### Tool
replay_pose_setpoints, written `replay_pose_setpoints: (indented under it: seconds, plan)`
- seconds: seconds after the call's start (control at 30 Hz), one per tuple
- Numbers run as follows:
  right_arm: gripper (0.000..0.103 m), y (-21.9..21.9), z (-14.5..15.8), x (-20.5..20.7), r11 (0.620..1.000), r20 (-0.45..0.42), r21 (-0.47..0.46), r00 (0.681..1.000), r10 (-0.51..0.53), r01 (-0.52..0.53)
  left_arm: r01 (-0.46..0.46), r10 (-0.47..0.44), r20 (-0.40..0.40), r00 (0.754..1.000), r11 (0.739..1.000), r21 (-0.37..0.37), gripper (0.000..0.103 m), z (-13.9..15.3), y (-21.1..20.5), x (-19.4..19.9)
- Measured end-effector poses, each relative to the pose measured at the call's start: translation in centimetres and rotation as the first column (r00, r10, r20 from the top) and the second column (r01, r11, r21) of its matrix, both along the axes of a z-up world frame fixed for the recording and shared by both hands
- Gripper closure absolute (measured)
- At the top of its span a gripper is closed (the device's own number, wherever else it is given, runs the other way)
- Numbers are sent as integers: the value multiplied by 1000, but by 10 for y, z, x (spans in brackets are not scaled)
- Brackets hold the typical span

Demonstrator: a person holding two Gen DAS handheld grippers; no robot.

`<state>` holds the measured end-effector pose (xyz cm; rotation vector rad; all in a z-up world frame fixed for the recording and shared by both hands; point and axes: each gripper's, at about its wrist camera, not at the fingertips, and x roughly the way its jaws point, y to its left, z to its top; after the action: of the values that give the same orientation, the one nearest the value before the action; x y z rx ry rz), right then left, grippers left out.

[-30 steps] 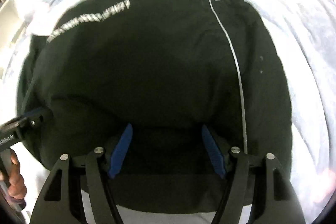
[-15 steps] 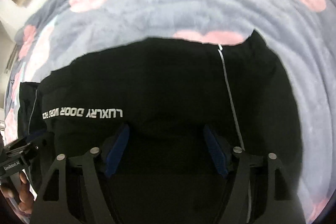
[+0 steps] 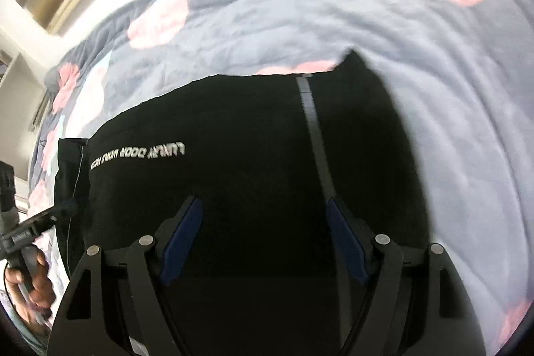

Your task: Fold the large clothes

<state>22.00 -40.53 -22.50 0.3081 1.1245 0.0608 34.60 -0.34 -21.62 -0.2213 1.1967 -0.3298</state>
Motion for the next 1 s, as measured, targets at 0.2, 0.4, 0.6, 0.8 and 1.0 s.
replay_pose_setpoints:
  seconds: [0.2, 0.4, 0.6, 0.8, 1.0]
  plan:
    - [24, -42, 4, -40, 995, -22, 12, 995, -99, 99, -83, 84, 42, 996, 996, -25, 23, 15, 48, -37]
    - [24, -65, -14, -48, 984, -67, 30, 983, -173, 175, -196, 197, 17, 980, 980, -28, 23, 6, 100, -63]
    - [23, -67, -20, -47, 988, -85, 9, 985, -150, 152, -283, 283, -12, 959, 958, -34, 24, -9, 131, -71]
    - [24, -69, -25, -32, 992, -82, 16, 989, -124, 125, -263, 255, -69, 964, 955, -134, 24, -26, 136, -52]
    - [22, -75, -40, -9, 991, -105, 90, 990, -92, 102, -253, 211, -180, 961, 934, -253, 24, -59, 138, -23]
